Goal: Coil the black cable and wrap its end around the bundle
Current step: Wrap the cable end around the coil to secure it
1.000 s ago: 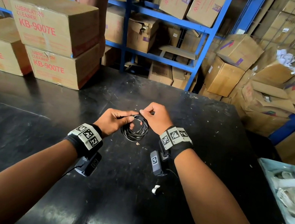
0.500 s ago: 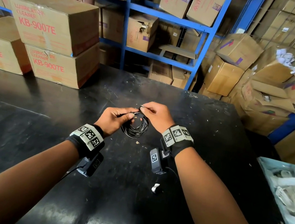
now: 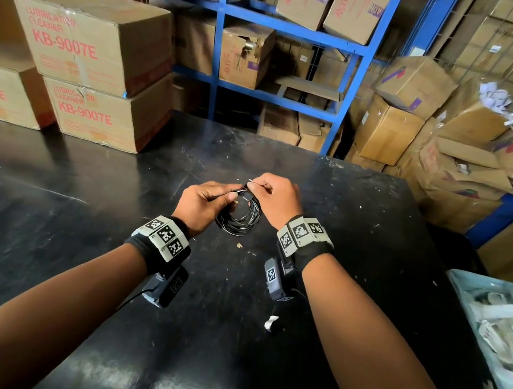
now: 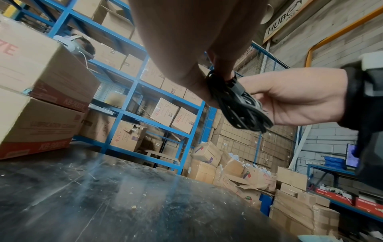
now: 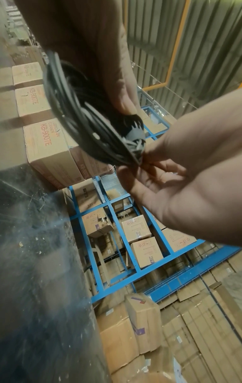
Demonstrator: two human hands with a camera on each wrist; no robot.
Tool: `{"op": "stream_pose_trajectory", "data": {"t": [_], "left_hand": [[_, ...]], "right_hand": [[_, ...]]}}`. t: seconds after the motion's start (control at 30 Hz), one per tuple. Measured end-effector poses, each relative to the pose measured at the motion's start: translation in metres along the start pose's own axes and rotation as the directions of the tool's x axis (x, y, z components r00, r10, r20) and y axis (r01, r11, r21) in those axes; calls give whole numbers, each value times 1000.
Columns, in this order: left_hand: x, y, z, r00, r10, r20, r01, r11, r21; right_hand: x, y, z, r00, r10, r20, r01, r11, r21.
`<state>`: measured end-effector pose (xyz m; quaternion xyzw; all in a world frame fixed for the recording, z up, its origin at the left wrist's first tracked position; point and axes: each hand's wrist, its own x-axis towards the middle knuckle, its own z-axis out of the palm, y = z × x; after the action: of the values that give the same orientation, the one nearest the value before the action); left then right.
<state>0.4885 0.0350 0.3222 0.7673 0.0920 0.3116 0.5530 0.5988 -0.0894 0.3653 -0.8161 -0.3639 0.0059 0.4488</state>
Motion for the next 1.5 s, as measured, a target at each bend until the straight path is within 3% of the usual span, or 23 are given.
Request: {"op": "stream_pose_trajectory", "data": {"t": [0.3,0.57,0.8,1.0,1.17,1.4,1.5], "left_hand": [[-3,1,0,1000,11,-25,-12,998,-63],[-2,3,4,997,-53,50,60,987,-152],[0,-3,-7,997,2,83,-3,1000,14],[0,0,0,998,-59,27,59,998,-18],[9,3,-5,998,-53,17,52,997,59],[10,4,-4,990,-117,-74,120,992,36],[9,2,-1,991,-122,-54,121,992,-30]], "right_hand": [[3,-3,-3,998,-12,56,13,1000,-15],[-3,-6,-3,999,-15,-33,14,999,-45],[-5,0,-9,998,-28,54,30,999,-45],[-8,2,-5,1000,-25,-20,23,998,-54],[-8,7,-10,987,74,143,-86,993,81],[-13,9,-13,936,123,331,-166,981,103],[-15,11,-11,918,77,388,-142,980,139]]}}
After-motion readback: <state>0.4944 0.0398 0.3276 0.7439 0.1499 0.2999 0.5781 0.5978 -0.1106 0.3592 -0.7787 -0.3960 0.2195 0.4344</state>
